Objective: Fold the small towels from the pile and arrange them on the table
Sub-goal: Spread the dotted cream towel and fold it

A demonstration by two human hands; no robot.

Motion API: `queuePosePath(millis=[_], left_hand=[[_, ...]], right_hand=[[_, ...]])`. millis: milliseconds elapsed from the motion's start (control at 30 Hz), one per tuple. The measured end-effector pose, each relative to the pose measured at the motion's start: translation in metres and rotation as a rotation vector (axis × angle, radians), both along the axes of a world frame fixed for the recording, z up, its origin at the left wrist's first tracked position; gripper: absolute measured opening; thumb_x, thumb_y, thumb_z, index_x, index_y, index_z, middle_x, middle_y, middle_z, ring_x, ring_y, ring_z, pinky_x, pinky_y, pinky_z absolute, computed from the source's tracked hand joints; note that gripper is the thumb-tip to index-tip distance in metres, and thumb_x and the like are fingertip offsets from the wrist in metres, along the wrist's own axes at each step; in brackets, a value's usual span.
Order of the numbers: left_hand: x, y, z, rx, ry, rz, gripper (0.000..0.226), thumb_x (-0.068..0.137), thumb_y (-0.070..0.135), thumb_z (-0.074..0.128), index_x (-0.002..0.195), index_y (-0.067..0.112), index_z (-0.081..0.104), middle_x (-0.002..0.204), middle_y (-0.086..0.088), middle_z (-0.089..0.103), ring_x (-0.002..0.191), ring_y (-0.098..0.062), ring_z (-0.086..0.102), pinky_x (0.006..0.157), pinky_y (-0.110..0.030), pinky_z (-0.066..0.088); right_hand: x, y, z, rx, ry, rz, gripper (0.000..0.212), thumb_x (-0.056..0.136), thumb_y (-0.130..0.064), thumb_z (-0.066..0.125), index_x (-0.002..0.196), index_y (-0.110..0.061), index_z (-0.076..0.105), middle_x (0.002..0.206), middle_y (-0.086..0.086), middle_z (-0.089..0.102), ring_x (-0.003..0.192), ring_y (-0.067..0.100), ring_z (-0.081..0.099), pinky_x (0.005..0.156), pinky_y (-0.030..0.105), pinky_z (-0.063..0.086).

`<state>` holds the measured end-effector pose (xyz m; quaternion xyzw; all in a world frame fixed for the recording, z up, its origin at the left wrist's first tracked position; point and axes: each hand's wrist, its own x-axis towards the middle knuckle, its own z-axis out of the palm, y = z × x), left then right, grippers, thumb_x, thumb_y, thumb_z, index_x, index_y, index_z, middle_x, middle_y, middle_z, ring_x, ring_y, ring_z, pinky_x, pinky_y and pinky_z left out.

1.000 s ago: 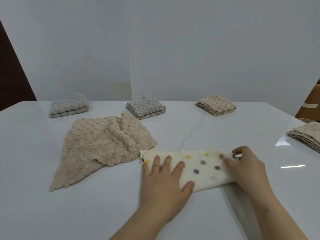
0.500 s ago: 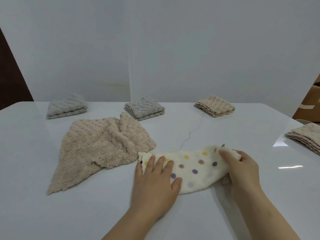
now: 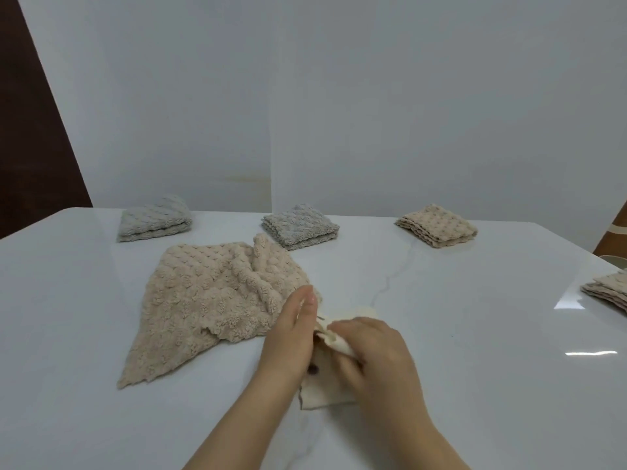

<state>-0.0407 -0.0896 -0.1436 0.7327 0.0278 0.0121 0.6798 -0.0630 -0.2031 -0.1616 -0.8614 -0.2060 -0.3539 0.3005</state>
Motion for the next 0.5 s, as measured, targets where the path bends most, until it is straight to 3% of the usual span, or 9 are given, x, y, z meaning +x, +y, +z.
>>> queuePosePath(millis=[67,133,200,300,367,433,500], left_hand=[[0.002,0.007,0.000,0.001,0.012,0.002,0.018,0.093,0.019,0.052,0.107,0.020,0.064,0.089,0.008,0.064,0.076,-0.006,0.058,0.067,-0.017,0.045],[0.003,0.013,-0.001,0.008,0.036,-0.011,0.016,0.089,0.005,0.056,0.092,0.014,0.068,0.067,0.001,0.063,0.049,-0.004,0.056,0.054,-0.018,0.045],[0.004,0.018,0.000,0.031,0.041,-0.003,0.022,0.085,-0.004,0.055,0.079,0.013,0.067,0.061,-0.003,0.061,0.041,-0.005,0.054,0.049,-0.016,0.045],[0.004,0.022,0.002,0.052,0.020,0.021,0.027,0.084,-0.009,0.054,0.071,0.014,0.064,0.054,-0.003,0.057,0.038,-0.003,0.052,0.045,-0.010,0.042],[0.004,0.025,0.001,0.110,0.021,0.038,0.032,0.083,-0.009,0.052,0.068,0.017,0.064,0.055,-0.004,0.057,0.040,-0.005,0.052,0.046,-0.012,0.042],[0.004,0.027,-0.001,0.312,0.007,0.056,0.030,0.082,-0.002,0.051,0.069,0.021,0.064,0.065,0.000,0.064,0.054,-0.009,0.057,0.054,-0.019,0.043],[0.000,0.025,-0.002,0.606,-0.049,0.090,0.020,0.084,0.010,0.048,0.077,0.022,0.062,0.081,0.008,0.062,0.078,-0.016,0.057,0.068,-0.027,0.044]], right_hand=[[-0.002,-0.002,-0.003,-0.006,0.078,0.039,0.020,0.076,-0.041,0.054,0.080,-0.026,0.066,0.077,-0.017,0.066,0.081,0.002,0.056,0.083,0.018,0.039],[-0.006,-0.006,-0.003,0.073,0.148,0.046,0.043,0.079,-0.063,0.048,0.082,-0.026,0.070,0.076,-0.026,0.064,0.089,-0.003,0.057,0.089,0.012,0.035],[-0.008,-0.012,0.001,0.180,0.179,-0.007,0.049,0.076,-0.065,0.046,0.081,-0.025,0.073,0.069,-0.037,0.056,0.096,-0.015,0.050,0.086,0.003,0.030],[-0.008,-0.021,0.004,0.208,0.225,-0.091,0.048,0.071,-0.056,0.038,0.076,-0.023,0.073,0.077,-0.052,0.051,0.091,-0.023,0.044,0.081,0.002,0.028],[-0.006,-0.024,0.005,0.211,0.271,-0.119,0.042,0.072,-0.051,0.042,0.076,-0.021,0.072,0.074,-0.048,0.054,0.089,-0.021,0.045,0.081,0.007,0.030],[-0.006,-0.027,0.003,0.163,0.339,-0.132,0.030,0.075,-0.040,0.049,0.079,-0.021,0.072,0.062,-0.032,0.056,0.085,-0.015,0.047,0.079,0.015,0.033],[-0.005,-0.028,0.000,0.088,0.397,-0.129,0.023,0.077,-0.035,0.053,0.081,-0.022,0.072,0.067,-0.029,0.053,0.085,-0.007,0.046,0.081,0.020,0.035]])
